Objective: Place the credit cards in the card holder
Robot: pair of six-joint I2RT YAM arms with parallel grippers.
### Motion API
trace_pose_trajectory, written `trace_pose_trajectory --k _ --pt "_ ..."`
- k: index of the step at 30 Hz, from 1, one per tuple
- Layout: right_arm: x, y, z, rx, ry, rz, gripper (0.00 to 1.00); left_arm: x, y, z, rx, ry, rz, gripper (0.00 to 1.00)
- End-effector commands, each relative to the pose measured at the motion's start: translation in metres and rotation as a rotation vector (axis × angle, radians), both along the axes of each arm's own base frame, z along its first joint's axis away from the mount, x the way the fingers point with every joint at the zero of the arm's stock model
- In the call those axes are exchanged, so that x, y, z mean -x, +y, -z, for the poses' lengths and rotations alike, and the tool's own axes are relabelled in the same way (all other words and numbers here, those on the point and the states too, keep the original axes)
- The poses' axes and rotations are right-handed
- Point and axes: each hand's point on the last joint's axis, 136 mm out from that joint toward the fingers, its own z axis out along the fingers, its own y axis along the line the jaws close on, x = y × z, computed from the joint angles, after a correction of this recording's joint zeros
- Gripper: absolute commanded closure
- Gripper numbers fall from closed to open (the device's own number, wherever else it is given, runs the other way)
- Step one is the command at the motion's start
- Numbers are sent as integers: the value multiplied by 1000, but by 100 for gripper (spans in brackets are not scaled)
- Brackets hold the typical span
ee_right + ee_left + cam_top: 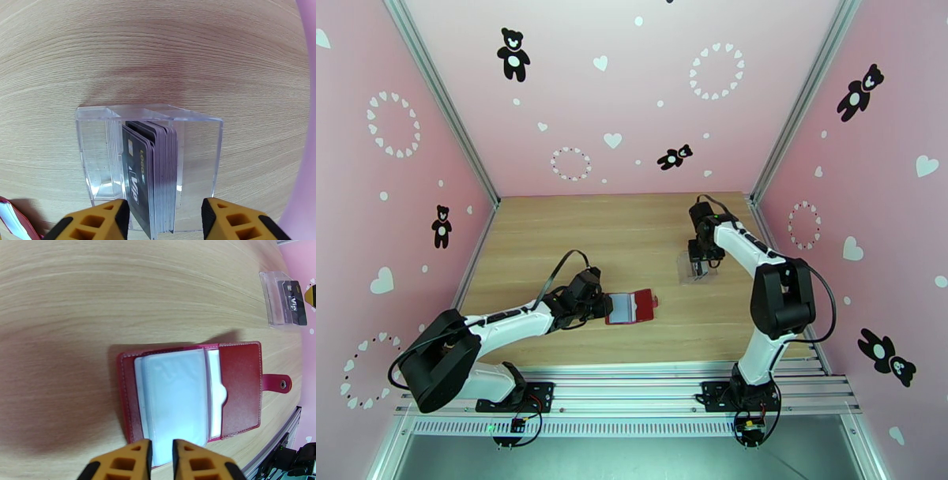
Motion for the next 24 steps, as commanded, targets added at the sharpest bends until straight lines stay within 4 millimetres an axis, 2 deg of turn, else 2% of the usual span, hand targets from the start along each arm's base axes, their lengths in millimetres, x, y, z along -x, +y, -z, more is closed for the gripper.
trace_pose_trajectory --k 1,17,21,24 --pt "2 -2 17 -6 45 14 46 1 0 5 10 16 -1 78" --pt "2 -7 43 -10 108 29 47 1 -4 6 16 20 5 78" --pt "2 -14 36 26 90 43 50 1 -3 5 16 18 4 78" --pt "1 -20 20 50 49 54 51 1 -3 5 15 19 3 78"
